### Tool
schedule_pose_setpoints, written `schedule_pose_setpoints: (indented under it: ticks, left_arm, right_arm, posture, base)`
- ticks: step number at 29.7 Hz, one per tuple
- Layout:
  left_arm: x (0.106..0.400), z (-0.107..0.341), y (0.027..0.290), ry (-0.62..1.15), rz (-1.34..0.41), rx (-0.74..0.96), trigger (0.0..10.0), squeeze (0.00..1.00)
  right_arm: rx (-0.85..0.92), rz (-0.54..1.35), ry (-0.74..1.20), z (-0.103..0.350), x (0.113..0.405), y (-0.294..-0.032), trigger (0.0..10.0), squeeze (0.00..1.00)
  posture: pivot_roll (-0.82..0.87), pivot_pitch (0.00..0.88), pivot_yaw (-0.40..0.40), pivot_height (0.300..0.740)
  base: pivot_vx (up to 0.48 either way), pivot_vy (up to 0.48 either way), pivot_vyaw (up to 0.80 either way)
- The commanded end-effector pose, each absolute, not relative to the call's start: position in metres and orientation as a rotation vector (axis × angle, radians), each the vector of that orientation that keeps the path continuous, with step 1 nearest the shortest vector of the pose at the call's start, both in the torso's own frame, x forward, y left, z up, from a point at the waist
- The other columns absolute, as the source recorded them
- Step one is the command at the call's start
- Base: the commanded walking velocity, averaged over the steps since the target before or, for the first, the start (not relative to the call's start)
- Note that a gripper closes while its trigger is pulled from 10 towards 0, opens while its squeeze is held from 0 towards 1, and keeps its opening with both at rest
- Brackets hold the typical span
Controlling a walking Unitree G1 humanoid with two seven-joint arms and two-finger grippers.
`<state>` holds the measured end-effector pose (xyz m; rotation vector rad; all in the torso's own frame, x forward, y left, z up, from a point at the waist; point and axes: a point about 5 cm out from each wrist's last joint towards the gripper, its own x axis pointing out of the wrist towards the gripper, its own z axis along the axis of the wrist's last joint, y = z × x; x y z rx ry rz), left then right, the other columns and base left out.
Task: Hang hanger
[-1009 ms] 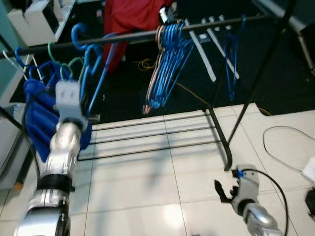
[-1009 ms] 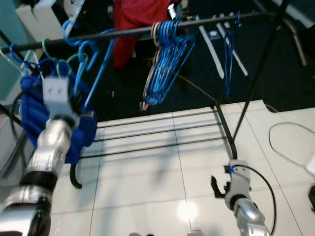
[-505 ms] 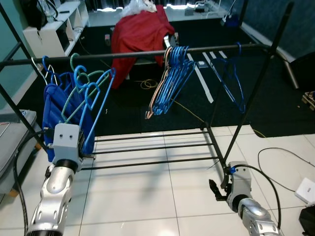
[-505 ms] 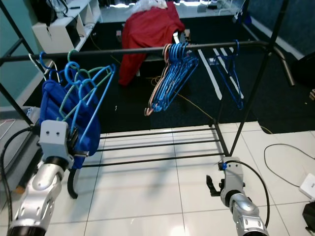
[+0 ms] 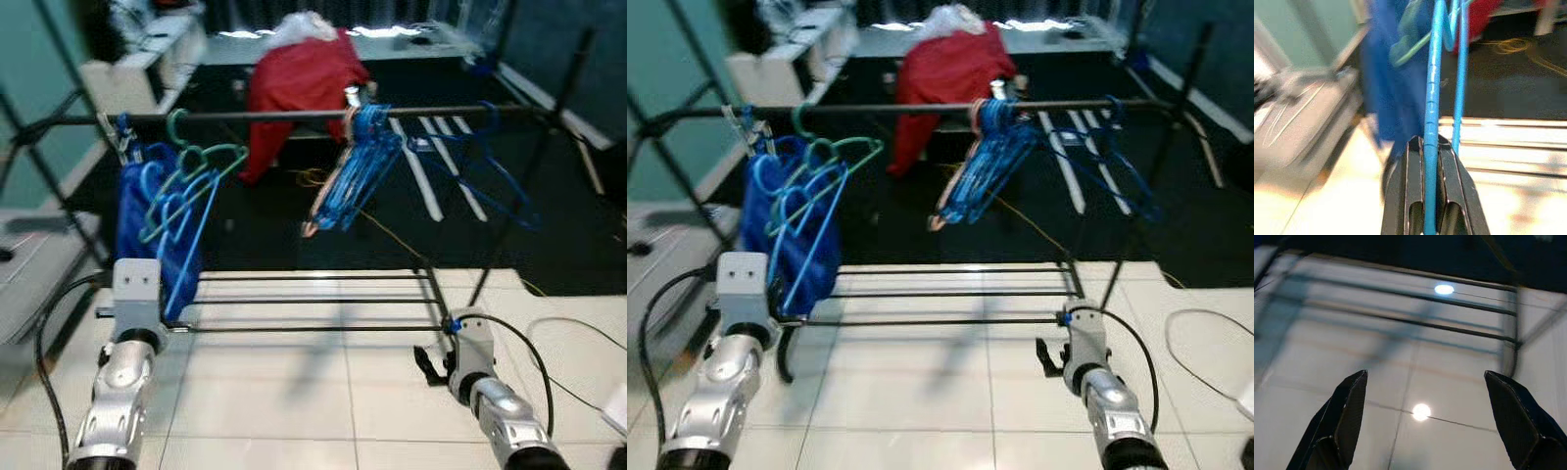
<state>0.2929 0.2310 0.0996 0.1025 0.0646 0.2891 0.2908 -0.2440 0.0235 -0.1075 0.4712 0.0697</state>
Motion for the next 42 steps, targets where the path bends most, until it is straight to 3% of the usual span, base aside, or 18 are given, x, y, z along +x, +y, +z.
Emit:
schedule_pose_setpoints:
  ticks: [1,15,25,35,42]
  left_arm:
    - [0.288,0.084,0.234,0.125,0.317,0.082,10.0,0.0]
    - [0.284,0.06,0.241,0.226,0.366,0.048,10.0,0.0]
    - [0.294,0.073,0.238,0.169,0.309,0.003,10.0,0.0]
    - [0.306,0.086,0.231,0.123,0.287,-0.017,10.0,0.0]
    - [0.307,0.087,0.229,0.115,0.269,-0.021,10.0,0.0]
  right_arm:
    - [-0.126,0.098,0.49,0.018,0.287,-0.241,10.0,0.0]
    - [-0.135,0.11,0.493,0.013,0.287,-0.239,10.0,0.0]
    - [-0.126,0.12,0.48,0.011,0.284,-0.236,10.0,0.0]
    - [-0.132,0.138,0.461,0.01,0.284,-0.227,10.0,0.0]
    - [-0.183,0.191,0.423,0.012,0.282,-0.205,10.0,0.0]
  posture:
    - [-0.05,0.062,0.027,0.74]
    - [-0.04,0.068,0.039,0.74]
    - [-0.04,0.072,0.047,0.74]
    - [-0.05,0.076,0.055,0.74]
    - [-0.05,0.068,0.057,0.74]
  base:
    - [-0.401,0.0,0.79]
    - [-0.396,0.0,0.79]
    - [0.0,0.0,0.79]
    - [0.48,0.0,0.79]
    - [0.48,0.0,0.79]
